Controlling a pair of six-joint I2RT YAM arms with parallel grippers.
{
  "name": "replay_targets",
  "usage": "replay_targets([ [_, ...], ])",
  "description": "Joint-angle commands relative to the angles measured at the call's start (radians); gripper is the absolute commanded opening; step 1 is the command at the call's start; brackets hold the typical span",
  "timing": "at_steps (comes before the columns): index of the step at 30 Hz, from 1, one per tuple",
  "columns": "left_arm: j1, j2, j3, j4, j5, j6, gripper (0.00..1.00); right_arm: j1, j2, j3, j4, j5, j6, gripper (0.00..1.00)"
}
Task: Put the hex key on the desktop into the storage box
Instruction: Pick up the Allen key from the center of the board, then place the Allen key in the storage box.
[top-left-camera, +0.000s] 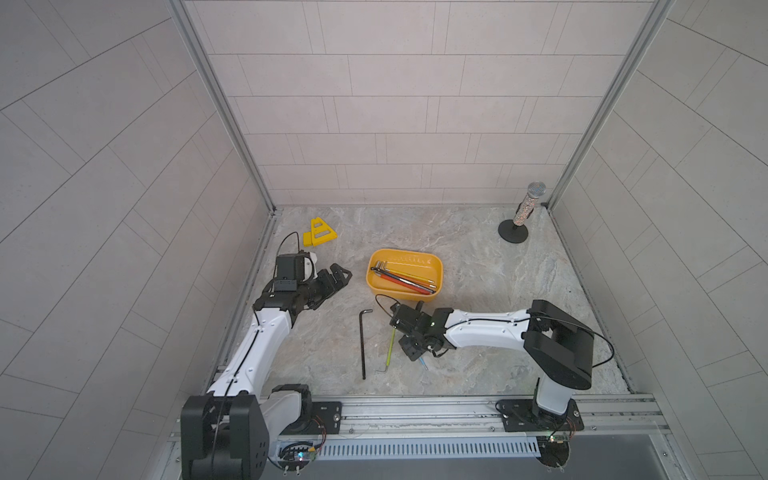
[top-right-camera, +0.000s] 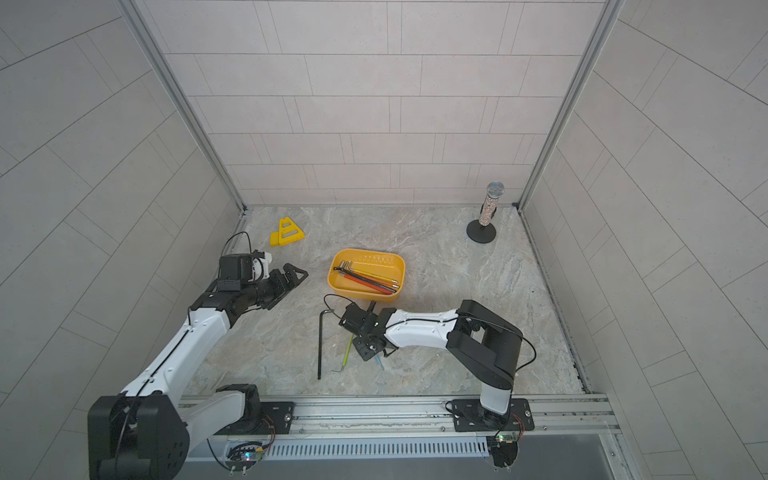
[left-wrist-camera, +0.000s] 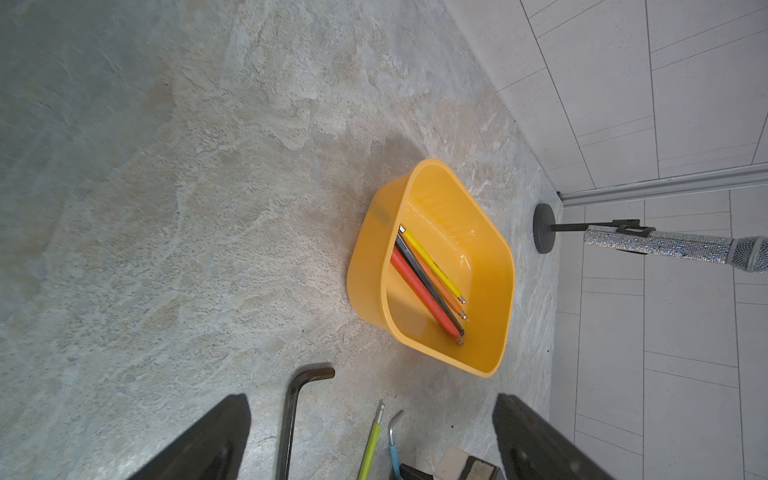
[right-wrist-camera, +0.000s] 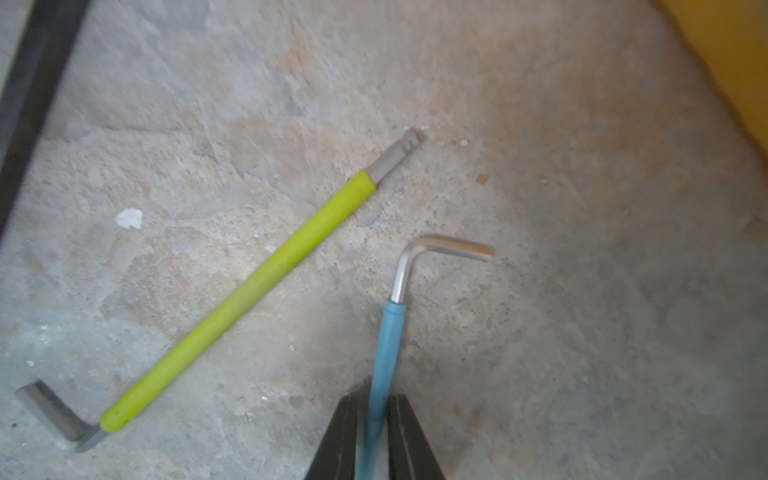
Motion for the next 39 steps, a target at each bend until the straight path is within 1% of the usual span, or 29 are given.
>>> replay_targets([
  [1, 0.006, -0.011, 0.022, 0.005, 0.008, 0.007, 0.99, 0.005, -0.007, -0.037, -0.015, 0.004, 0.007, 0.08],
  [6, 0.006, -0.009, 0.021, 0.008, 0.008, 0.004, 0.99, 0.005, -0.025, -0.042, -0.013, 0.008, 0.010, 0.00],
  [11, 0.007, -0.009, 0.020, 0.008, 0.007, 0.004, 0.99, 0.005, -0.059, -0.051, -0.014, 0.024, 0.014, 0.00],
  [26, 0.006, 0.010, 0.015, 0.028, 0.014, -0.014, 0.99, -0.006, -0.266, -0.101, -0.063, 0.116, -0.021, 0.00],
  [31, 0.001, 0.017, 0.015, 0.060, 0.018, -0.040, 0.99, -0.033, -0.337, -0.093, -0.095, 0.135, -0.043, 0.00],
  [35, -0.014, 0.059, 0.053, 0.081, 0.035, -0.062, 0.99, -0.059, -0.378, -0.079, -0.109, 0.148, -0.095, 0.00],
  [39, -0.033, 0.108, 0.101, 0.082, 0.047, -0.060, 0.99, -0.104, -0.387, -0.041, -0.134, 0.141, -0.153, 0.00],
])
